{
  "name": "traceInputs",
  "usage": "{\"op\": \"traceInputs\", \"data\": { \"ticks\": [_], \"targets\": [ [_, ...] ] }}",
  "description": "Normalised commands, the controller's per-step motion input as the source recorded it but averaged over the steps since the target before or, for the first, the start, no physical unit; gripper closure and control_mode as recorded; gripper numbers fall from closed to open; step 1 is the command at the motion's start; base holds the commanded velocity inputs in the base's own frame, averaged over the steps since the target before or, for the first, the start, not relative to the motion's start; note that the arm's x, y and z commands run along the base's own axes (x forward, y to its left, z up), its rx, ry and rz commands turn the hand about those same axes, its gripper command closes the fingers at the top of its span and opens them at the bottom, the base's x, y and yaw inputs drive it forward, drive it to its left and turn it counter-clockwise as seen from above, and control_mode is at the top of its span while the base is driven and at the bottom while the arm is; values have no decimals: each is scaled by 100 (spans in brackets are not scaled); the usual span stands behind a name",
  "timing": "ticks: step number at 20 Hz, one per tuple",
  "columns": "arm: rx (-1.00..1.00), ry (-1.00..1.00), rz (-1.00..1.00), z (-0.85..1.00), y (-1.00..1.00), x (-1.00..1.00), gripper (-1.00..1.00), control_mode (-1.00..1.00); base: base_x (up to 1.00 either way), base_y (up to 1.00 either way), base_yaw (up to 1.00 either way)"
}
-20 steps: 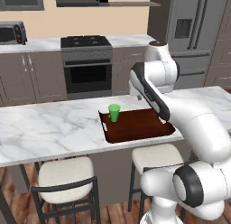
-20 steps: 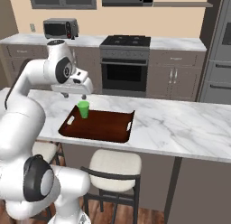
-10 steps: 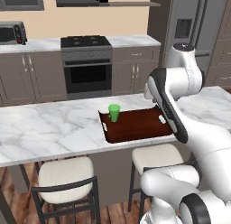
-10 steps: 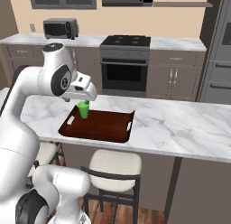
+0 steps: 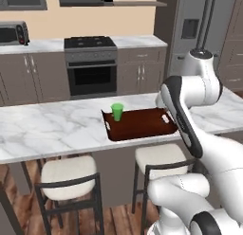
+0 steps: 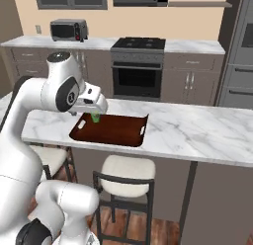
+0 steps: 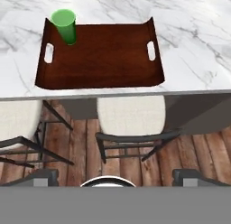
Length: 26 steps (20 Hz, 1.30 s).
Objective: There is a tray on the dining counter. Grab the cup, mug, and pitcher and place them on the tray. The pitcher may be placed next to the tray if it cannot fit the tray.
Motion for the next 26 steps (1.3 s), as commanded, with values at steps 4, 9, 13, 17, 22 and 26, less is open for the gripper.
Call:
{"op": "traceInputs", "data": {
  "ticks": [4, 9, 13, 17, 22, 26],
  "targets": [
    [0, 0, 0, 0, 0, 0, -100, 100, -100, -64, -22],
    [0, 0, 0, 0, 0, 0, -100, 100, -96, -62, -48],
    [0, 0, 0, 0, 0, 0, -100, 100, -65, -25, -83],
    [0, 0, 0, 0, 0, 0, -100, 100, -38, -10, -96],
    [0, 0, 0, 0, 0, 0, -100, 100, -7, -7, -94],
    [0, 0, 0, 0, 0, 0, -100, 100, 12, 0, -73]
  ]
}}
